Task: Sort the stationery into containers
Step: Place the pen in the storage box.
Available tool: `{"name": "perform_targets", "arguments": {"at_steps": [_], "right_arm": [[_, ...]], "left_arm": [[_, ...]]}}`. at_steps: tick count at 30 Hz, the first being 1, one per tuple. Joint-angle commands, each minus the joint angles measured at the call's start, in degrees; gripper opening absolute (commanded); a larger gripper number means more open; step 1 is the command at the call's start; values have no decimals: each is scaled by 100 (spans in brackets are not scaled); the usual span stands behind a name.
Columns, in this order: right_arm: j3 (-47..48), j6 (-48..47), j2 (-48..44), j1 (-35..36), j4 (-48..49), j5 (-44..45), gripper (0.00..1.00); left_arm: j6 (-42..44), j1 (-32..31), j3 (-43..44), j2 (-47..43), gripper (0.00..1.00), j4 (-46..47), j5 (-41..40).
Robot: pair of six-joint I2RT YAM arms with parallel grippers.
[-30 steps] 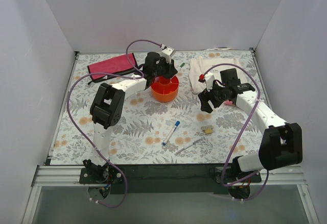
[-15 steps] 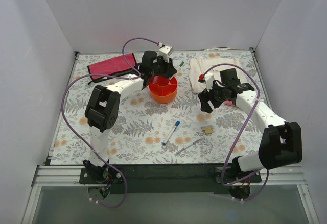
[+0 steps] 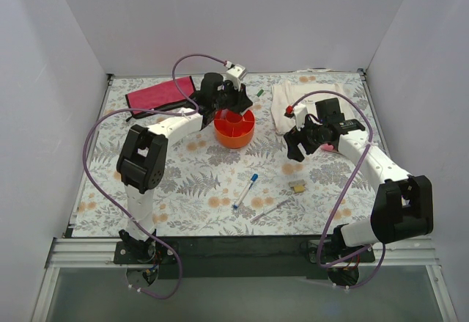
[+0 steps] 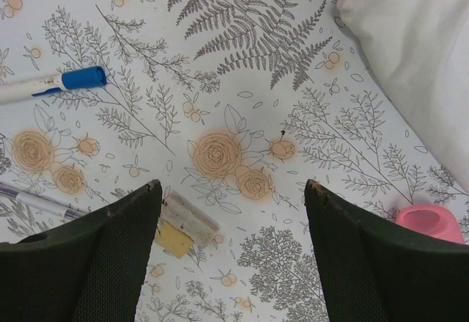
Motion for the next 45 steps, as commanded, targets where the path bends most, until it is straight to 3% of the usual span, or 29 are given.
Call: {"name": "perform_targets", "arguments": {"at_steps": [1, 4, 5, 10, 16, 19, 20, 22, 33, 45], "right_arm": [[376, 569, 89, -85, 394, -278, 83], [745, 913, 387, -86, 579, -471, 83], [990, 949, 476, -86, 615, -498, 83], [1528, 1204, 1064, -86, 904, -375, 74], [2599, 1319, 2065, -59, 1142, 99, 47], [3126, 1371, 2496, -42, 1248, 407, 25], [3250, 1397, 2603, -24, 1283, 459, 10], [3644, 1433, 2892, 72, 1336, 609, 1], [4675, 1775, 3509, 371, 1538, 145, 1], [4526, 1803, 3359, 574, 1547, -33, 1]], "left_arm": [[110, 21, -5, -143, 12, 102, 38], [23, 21, 171, -72, 7, 137, 81], [-12, 21, 302, -55, 1, 146, 134], [-180, 12, 497, -107, 0, 111, 266], [-162, 21, 427, -195, 0, 49, 318], [-206, 21, 409, -143, 0, 155, 485], [-223, 21, 418, -116, 0, 198, 477], [-206, 21, 479, -46, 0, 234, 442], [-232, 21, 708, 288, 0, 410, 574], [-145, 82, 822, 534, 0, 471, 486]]}}
